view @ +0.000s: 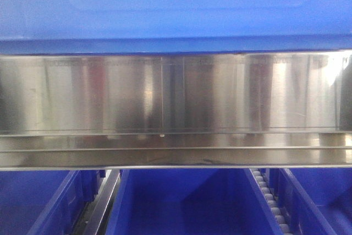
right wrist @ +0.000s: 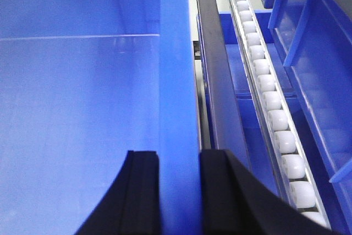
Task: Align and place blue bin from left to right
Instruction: 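Pull the held bin toward the robot, clear of the shelf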
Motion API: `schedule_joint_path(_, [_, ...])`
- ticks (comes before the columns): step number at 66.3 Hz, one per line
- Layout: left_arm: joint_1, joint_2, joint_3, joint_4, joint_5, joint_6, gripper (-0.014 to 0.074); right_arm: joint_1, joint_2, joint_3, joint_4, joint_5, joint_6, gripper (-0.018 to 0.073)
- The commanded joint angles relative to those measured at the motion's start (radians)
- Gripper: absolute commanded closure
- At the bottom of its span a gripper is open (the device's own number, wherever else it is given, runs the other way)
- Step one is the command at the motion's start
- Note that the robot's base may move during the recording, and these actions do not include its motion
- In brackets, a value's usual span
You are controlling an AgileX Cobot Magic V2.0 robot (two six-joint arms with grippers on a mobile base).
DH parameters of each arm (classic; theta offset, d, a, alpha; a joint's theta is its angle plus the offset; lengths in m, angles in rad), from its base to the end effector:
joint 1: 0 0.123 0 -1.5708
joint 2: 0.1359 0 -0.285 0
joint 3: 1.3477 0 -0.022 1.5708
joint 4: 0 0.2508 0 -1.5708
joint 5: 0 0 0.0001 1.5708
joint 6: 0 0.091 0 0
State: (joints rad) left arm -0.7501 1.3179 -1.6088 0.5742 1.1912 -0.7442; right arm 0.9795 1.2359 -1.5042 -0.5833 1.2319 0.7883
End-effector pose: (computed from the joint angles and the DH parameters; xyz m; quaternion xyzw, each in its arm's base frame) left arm 0.2136 -0.1363 0.4655 0.0028 0.8911 -0.0333 0.4527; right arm 0.1643 0.1599 0.4536 -0.0836 0.8967 0.0697 0.4290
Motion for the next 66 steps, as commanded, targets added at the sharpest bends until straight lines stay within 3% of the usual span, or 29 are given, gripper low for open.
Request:
schedule_joint_path(1, [-0.012,-0.004,-0.019,-0.057,-0.118,0.008,0.0707,0.004,0.000,-0.018,-0.001,-0.144,-0.016,0.0639])
schedule_joint_path(66, [-0.012,-0.004,-0.019,-0.052,-0.118,0.008,0.0707,0.004,0.000,-0.018,-0.001,-0.148,-0.016,0.0639])
